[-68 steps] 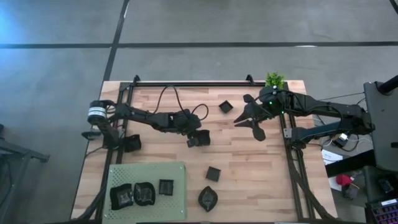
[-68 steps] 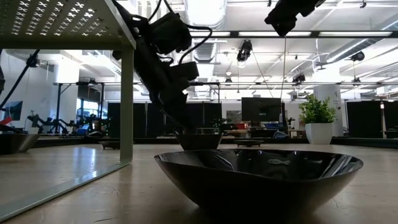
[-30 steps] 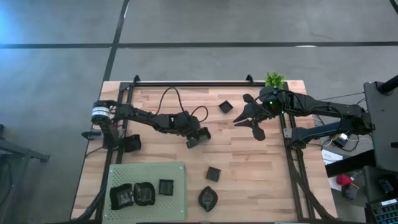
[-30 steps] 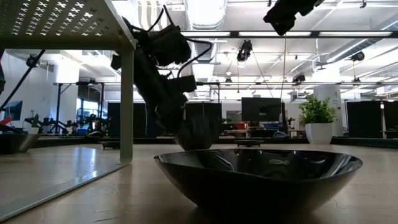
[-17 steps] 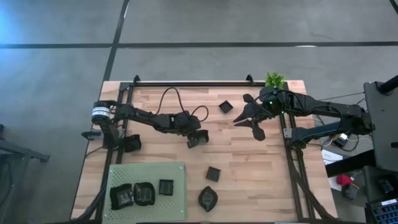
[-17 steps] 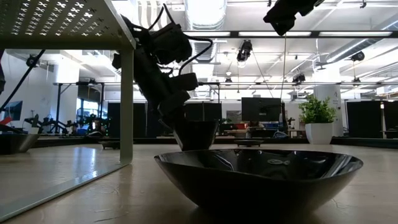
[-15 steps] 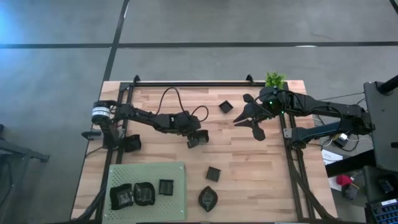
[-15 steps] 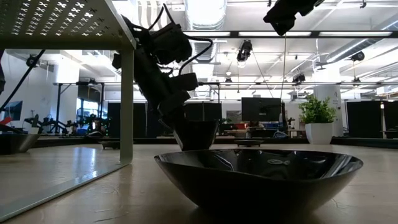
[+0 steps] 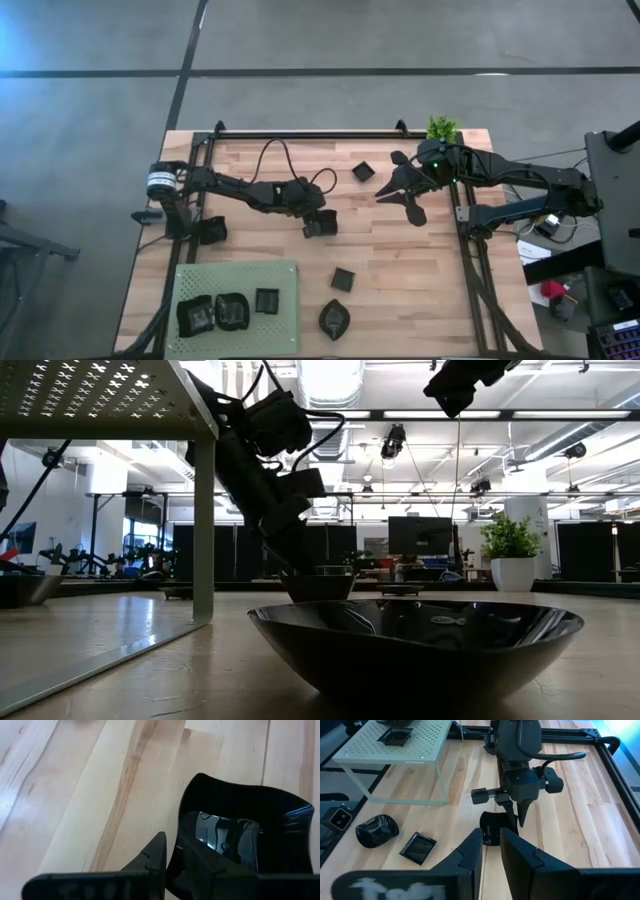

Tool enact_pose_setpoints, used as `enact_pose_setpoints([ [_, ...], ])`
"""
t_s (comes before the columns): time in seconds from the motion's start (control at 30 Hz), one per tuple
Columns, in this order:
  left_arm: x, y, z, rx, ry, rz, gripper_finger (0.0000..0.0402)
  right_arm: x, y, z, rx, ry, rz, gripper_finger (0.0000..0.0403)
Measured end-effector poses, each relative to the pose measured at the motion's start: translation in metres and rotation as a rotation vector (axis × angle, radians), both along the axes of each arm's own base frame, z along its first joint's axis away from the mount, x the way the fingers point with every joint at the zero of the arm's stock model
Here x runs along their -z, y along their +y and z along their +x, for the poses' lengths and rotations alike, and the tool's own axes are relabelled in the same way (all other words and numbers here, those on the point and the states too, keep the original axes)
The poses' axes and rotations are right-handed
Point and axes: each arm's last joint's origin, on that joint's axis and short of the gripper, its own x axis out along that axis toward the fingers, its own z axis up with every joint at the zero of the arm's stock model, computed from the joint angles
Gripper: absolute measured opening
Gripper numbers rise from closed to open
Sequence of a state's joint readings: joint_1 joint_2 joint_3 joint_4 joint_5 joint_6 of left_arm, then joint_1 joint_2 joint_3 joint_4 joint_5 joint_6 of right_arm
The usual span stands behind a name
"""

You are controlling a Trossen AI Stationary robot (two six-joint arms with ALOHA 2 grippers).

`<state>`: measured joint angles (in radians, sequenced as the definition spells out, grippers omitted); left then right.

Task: Pick & Place Mini shaped plates
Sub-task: Stack the black distorted square plate on top of the other black distorted square plate on the shelf

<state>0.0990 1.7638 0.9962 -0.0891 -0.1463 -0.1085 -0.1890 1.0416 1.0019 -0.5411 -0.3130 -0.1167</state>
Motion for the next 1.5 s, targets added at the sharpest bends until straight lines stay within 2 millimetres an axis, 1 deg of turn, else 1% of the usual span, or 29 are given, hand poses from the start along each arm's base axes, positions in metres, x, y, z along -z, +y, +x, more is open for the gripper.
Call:
enact_pose_setpoints([
  [0.33, 0.002, 0.004, -0.003, -0.015, 0.026, -0.006, 0.0058, 0.0, 0.0, 0.0, -0.009, -0.003, -0.015, 0.0064],
  [0.6, 0.002, 0.001, -0.002, 0.037, 0.02, -0.104, 0.0058, 0.0, 0.0, 0.0, -0.009, -0.003, -0.015, 0.0063],
  [0.87, 0.003, 0.001, -0.004, -0.017, 0.023, -0.152, 0.0058, 0.0, 0.0, 0.0, -0.009, -0.003, -0.015, 0.0063],
  [1.03, 0.011, 0.001, -0.003, -0.038, 0.045, -0.169, 0.0058, 0.0, 0.0, 0.0, -0.009, -0.003, -0.015, 0.0059],
  [1.13, 0.012, 0.001, -0.002, -0.048, 0.043, -0.193, 0.0057, 0.0, 0.0, 0.0, -0.009, -0.003, -0.015, 0.0059],
  [1.2, 0.012, 0.001, -0.002, -0.043, 0.043, -0.196, 0.0048, 0.0, 0.0, 0.0, -0.009, -0.003, -0.015, 0.006],
  [1.33, 0.01, 0.001, -0.003, -0.039, 0.04, -0.196, 0.0009, 0.0, 0.0, 0.0, -0.009, -0.003, -0.015, 0.0061],
  [1.5, 0.007, 0.0, -0.004, -0.038, 0.043, -0.2, 0.0002, 0.0, 0.0, 0.0, -0.009, -0.003, -0.015, 0.0062],
])
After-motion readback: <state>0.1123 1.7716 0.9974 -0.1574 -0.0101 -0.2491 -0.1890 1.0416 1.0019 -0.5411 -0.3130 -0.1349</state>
